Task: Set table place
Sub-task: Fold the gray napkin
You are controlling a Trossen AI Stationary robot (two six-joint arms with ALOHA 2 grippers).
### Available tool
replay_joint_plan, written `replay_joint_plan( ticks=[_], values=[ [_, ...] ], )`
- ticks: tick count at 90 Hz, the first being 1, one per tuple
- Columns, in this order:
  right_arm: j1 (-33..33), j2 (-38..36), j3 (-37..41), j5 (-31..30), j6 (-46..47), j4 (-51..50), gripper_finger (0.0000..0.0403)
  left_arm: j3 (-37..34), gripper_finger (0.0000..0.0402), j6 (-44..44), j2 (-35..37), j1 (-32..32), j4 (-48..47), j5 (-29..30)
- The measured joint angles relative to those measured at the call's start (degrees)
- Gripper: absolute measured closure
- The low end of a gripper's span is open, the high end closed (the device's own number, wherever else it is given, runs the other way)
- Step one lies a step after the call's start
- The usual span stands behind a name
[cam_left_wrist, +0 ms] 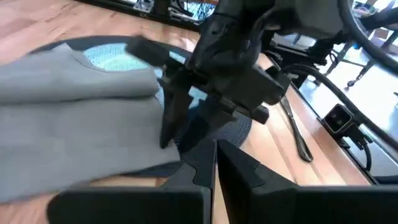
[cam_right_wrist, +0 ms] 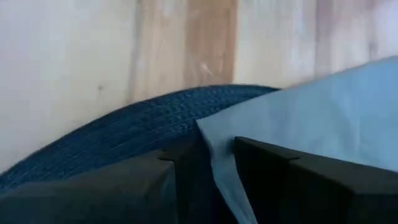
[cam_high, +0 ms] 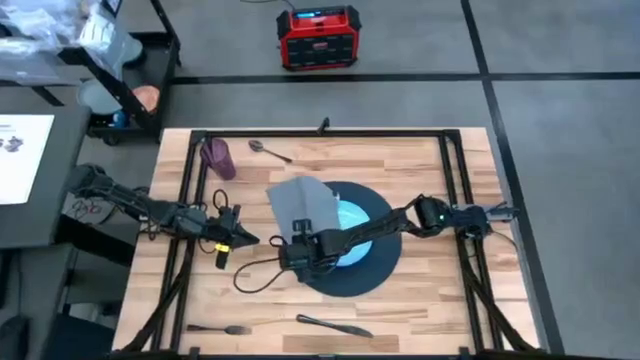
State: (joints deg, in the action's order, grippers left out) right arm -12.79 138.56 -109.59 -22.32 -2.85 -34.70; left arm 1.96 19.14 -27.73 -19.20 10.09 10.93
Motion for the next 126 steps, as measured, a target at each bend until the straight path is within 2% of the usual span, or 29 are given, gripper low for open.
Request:
replay_joint_plan(
  ticks=[23,56,82,115,126],
  values=[
    [0.49,-0.02,0.16,-3.36,2.25,1.85,0.0331,0.0,0.0401,0.61,0.0,0.0,-0.35,-0.01],
    [3.5,0.4,-0.17,-2.28,5.65,0.46,0.0399,0.0,0.0401,1.07,-0.02,0.0,-0.4,-0.14],
    [4.31,0.27,-0.4,-6.05,8.87,2.81,0.0403,0.0,0.0401,0.97,-0.02,0.0,-0.39,-0.12],
    [4.88,-0.1,-7.05,-10.83,7.4,8.11,0.0403,0.0,0.0401,0.94,0.0,0.0,-0.46,-0.12],
    [5.1,-0.1,-9.21,-10.57,6.91,10.32,0.0403,0.0,0.0401,0.9,0.0,0.0,-0.48,-0.12]
  ],
)
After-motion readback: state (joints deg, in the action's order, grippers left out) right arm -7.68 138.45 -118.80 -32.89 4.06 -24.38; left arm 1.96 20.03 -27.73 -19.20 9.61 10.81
